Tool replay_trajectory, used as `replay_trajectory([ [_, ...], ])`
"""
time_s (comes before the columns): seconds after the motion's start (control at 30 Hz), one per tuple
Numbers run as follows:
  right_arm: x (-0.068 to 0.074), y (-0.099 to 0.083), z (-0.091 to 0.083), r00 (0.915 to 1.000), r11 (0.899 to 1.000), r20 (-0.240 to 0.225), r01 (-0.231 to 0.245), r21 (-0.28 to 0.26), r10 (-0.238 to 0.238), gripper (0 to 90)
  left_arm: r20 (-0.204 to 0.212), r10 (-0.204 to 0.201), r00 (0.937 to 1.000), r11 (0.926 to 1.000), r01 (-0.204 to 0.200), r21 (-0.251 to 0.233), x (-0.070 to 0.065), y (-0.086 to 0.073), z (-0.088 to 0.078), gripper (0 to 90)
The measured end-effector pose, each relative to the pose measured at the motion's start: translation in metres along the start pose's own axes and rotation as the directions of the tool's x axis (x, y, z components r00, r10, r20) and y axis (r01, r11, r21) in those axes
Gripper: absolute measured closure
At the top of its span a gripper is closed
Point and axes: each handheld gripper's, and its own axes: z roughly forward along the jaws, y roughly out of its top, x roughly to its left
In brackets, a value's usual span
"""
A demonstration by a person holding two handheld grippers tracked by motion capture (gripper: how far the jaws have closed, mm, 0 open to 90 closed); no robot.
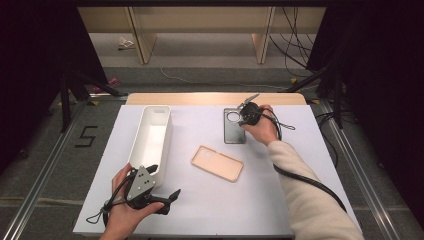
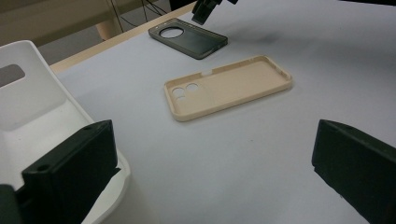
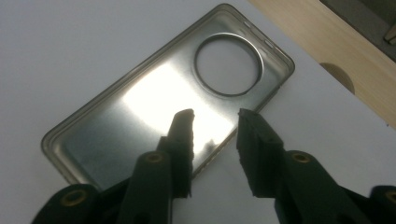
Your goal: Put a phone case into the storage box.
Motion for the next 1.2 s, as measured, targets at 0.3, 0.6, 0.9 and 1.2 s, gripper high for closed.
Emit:
replay_trajectory([
  [0.3, 0.016, 0.003, -0.027, 0.9780, 0.976, -0.048, 0.206, 0.074, -0.203, 34.4, 0.000, -0.002, 1.0000, 1.0000, 0.002, 0.003, -0.001, 0.000, 0.000, 0.0],
  [0.6, 0.026, -0.007, -0.034, 0.9390, 0.932, -0.096, 0.341, 0.127, -0.330, 25.2, -0.003, 0.004, 1.0000, 1.0000, -0.004, 0.002, -0.001, 0.001, 0.000, 0.0],
  [0.9, 0.044, -0.007, -0.030, 0.9027, 0.887, -0.086, 0.430, 0.166, -0.422, 24.4, -0.011, 0.005, 0.9999, 1.0000, -0.005, 0.000, 0.001, 0.001, 0.000, 0.0],
  [1.2, 0.057, 0.000, -0.018, 0.8482, 0.826, -0.069, 0.528, 0.196, -0.525, 26.2, -0.008, 0.006, 0.9999, 1.0000, -0.006, 0.000, 0.001, 0.001, -0.001, 0.0],
])
